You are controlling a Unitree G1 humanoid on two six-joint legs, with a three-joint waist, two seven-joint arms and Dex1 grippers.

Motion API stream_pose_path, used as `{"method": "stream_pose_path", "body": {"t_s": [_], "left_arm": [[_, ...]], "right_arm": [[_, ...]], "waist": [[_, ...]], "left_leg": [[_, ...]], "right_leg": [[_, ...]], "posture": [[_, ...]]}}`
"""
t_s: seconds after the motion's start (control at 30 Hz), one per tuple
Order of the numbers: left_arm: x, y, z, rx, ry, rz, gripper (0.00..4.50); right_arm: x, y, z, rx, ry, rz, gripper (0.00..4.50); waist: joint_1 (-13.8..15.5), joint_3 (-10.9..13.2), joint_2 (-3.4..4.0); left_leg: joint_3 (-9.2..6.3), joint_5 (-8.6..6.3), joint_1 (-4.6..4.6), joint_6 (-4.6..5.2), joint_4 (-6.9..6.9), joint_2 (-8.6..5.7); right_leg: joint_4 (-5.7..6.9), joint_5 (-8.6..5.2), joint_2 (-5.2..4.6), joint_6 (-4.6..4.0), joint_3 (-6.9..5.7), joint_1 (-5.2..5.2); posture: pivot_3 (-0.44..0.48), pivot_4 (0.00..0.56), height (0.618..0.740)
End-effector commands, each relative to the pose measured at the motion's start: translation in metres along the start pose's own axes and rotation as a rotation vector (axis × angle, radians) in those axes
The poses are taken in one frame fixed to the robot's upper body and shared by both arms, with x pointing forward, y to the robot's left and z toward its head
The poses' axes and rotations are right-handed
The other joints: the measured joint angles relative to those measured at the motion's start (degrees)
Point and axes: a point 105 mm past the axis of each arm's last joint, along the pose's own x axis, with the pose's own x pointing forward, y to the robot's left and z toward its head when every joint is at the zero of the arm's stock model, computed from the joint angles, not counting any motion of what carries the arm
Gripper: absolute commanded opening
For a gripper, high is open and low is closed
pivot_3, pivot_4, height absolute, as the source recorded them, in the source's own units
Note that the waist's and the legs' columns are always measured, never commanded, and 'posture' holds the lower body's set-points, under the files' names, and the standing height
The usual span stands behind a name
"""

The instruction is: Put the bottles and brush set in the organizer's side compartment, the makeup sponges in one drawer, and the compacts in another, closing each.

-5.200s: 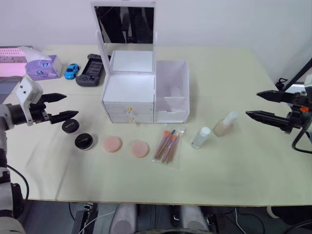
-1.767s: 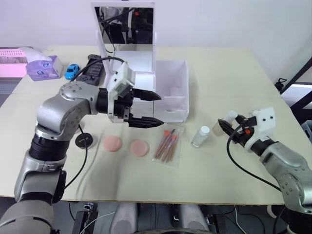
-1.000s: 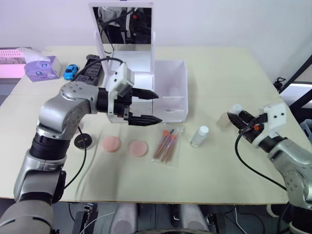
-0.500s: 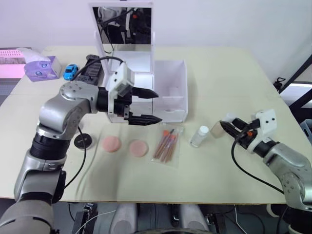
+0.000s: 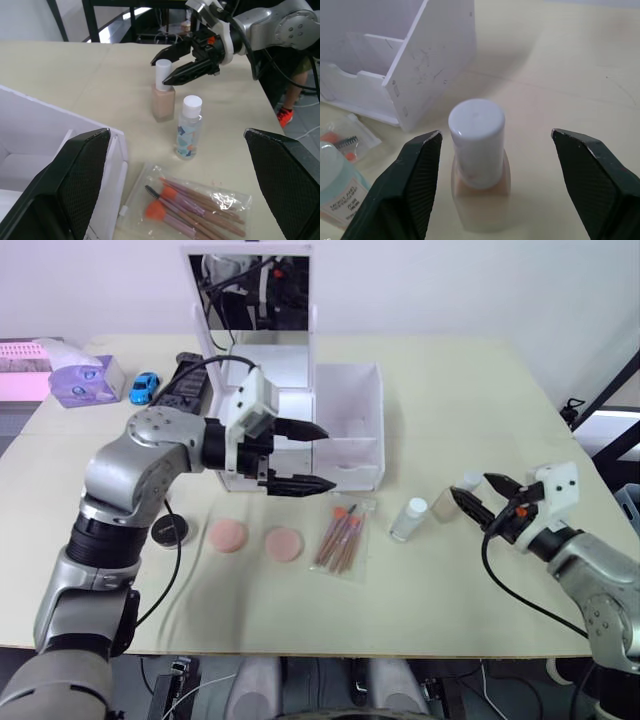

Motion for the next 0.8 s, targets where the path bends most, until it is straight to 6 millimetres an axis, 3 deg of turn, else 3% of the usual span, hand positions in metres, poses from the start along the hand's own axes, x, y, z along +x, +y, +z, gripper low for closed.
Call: {"method": "stream_pose_path", "body": {"t_s": [0.03,0.1,0.13,0.37,0.53,0.8], "left_arm": [[-0.006,0.002,0.010,0.038,-0.008,0.022,4.50],[-0.006,0.002,0.010,0.038,-0.007,0.023,4.50],[-0.006,0.002,0.010,0.039,-0.008,0.024,4.50],[-0.007,0.003,0.011,0.045,-0.006,0.031,4.50],[-0.017,0.008,0.007,0.033,0.007,0.070,4.50],[-0.045,0.014,-0.008,0.012,0.035,0.179,4.50]], "right_arm": [[0.001,0.002,0.012,-0.014,-0.061,0.004,1.98],[0.002,0.004,0.010,-0.014,-0.051,0.012,0.93],[0.002,0.005,0.009,-0.016,-0.043,0.016,0.66],[0.000,0.005,0.020,-0.047,-0.053,0.025,0.66],[-0.001,0.008,0.061,-0.087,-0.140,0.081,0.66],[0.025,0.048,0.127,-0.136,-0.206,0.331,0.66]], "waist": [[0.00,0.00,0.00],[0.04,0.00,0.00],[0.06,0.00,0.00],[0.05,0.00,0.00],[-0.15,0.06,0.11],[-1.07,0.09,0.13]], "left_leg": [[0.00,0.00,0.00,0.00,0.00,0.00],[0.00,0.00,0.00,0.00,0.00,0.00],[0.00,0.00,0.00,0.00,0.00,0.00],[0.00,0.00,0.00,0.00,0.00,0.00],[0.01,0.00,0.00,0.00,0.01,0.00],[-0.02,0.00,0.06,0.00,-0.05,0.08]], "right_leg": [[0.00,0.00,0.00,0.00,0.00,0.00],[0.00,0.00,0.00,0.00,0.00,0.00],[0.00,0.00,0.00,0.00,0.00,0.00],[0.00,0.00,0.00,0.00,0.00,0.00],[0.00,0.00,0.00,0.00,0.01,0.00],[0.06,0.01,0.12,-0.03,0.04,-0.05]], "posture": [[0.000,0.150,0.739],[0.000,0.150,0.739],[0.000,0.150,0.739],[0.000,0.150,0.739],[0.000,0.150,0.739],[0.000,0.150,0.739]]}}
